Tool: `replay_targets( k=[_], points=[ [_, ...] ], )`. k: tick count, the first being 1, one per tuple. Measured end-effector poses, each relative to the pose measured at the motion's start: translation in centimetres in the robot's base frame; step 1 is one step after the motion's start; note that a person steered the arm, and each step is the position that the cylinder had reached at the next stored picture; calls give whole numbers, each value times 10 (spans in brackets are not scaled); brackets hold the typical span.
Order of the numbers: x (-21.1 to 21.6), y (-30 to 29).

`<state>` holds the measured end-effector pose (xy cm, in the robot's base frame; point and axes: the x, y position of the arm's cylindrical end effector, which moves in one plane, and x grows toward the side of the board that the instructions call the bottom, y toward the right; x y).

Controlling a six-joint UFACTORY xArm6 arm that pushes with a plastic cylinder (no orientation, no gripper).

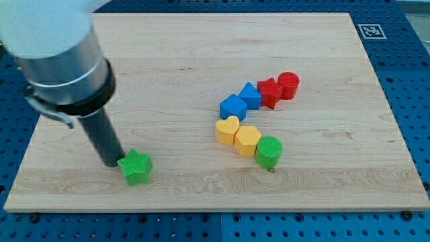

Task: Push the green star to the bottom right of the green circle

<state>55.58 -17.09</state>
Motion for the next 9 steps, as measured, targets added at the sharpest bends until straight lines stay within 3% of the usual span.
replay_targets(
  k=[3, 4, 7, 9],
  points=[
    [32, 72],
    [9, 36],
    [7, 116],
    [19, 103]
  ],
)
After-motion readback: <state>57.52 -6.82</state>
